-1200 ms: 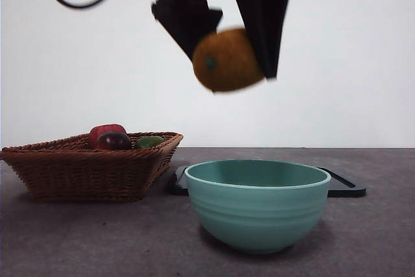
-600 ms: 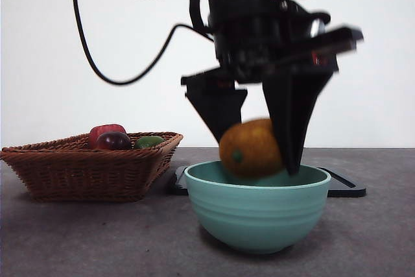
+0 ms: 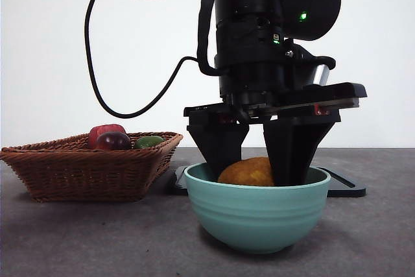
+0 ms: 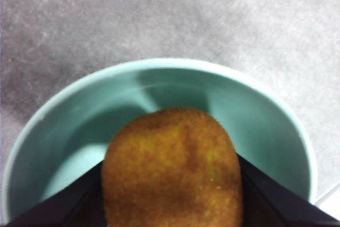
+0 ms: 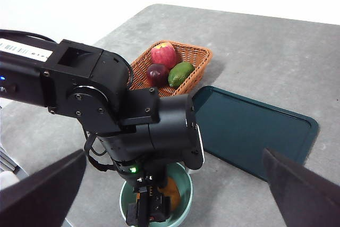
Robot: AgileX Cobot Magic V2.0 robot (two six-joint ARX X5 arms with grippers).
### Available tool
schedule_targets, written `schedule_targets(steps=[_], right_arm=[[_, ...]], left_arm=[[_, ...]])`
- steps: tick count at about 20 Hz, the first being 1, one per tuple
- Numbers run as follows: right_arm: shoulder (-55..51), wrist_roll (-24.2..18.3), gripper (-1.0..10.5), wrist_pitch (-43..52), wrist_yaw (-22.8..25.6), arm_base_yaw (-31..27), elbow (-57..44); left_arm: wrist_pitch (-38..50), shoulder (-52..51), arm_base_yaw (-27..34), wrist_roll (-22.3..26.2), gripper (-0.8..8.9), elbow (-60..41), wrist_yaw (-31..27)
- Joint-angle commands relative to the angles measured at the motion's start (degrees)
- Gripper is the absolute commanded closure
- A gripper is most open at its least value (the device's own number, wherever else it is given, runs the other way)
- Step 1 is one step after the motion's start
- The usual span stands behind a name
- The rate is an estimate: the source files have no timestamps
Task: Pick up the wifruite, put it on the bowl, pick up the plate, put it on desk
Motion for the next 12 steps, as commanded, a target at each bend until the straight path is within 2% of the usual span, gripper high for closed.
schedule_targets(steps=[1,9,10,12], right_arm=[[0.2,0.7,2.9,0.5,-0.2,0.2,1.1],[0.2,0.7,2.9,0.5,-0.2,0.2,1.1],[0.2,0.7,2.9,0.5,-0.2,0.2,1.1],[0.2,0.7,2.9,0.5,-0.2,0.2,1.1]], left_arm=[[0.0,2.2,-0.6,0.9,6.0,0.8,-0.1],[-0.6,3.0,-0.5,1.2,5.94,0.9,-0.1],[-0.7,3.0,-0.5,1.2,5.63,0.9,-0.1],[-0.9,3.0,-0.5,1.2,3.9,0.9,-0.1]])
